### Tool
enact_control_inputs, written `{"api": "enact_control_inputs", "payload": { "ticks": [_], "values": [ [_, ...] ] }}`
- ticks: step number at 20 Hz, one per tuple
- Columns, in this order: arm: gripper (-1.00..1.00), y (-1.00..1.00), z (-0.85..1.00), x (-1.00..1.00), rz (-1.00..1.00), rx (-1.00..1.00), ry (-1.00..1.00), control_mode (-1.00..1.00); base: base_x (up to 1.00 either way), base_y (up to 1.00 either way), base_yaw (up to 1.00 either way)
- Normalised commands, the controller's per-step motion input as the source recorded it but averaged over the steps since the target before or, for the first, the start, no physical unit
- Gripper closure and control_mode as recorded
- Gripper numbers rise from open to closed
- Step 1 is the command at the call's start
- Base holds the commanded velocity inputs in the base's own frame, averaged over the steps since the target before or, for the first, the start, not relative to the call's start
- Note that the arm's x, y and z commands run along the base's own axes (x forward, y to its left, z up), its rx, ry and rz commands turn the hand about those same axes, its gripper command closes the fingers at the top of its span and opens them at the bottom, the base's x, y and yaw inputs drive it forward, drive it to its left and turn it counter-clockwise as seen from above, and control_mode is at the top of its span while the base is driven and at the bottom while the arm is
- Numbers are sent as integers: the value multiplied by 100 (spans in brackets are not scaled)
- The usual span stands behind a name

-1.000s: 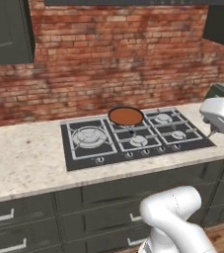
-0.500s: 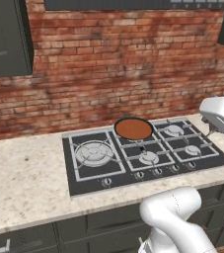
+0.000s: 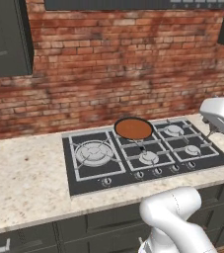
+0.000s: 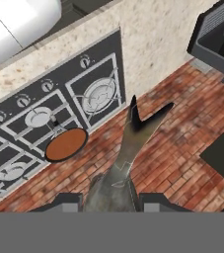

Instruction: Retrieve the fish from the fridge and place it on the saucepan with marinade on the stove.

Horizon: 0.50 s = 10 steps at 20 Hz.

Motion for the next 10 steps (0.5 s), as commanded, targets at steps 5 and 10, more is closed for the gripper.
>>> {"api": "enact_control_inputs", "payload": {
  "ticks": [5,10],
  "values": [
    [100,0,0,0,0,0,0,100,19,9,-1],
    [100,0,0,0,0,0,0,100,20,11,-14]
  ]
}}
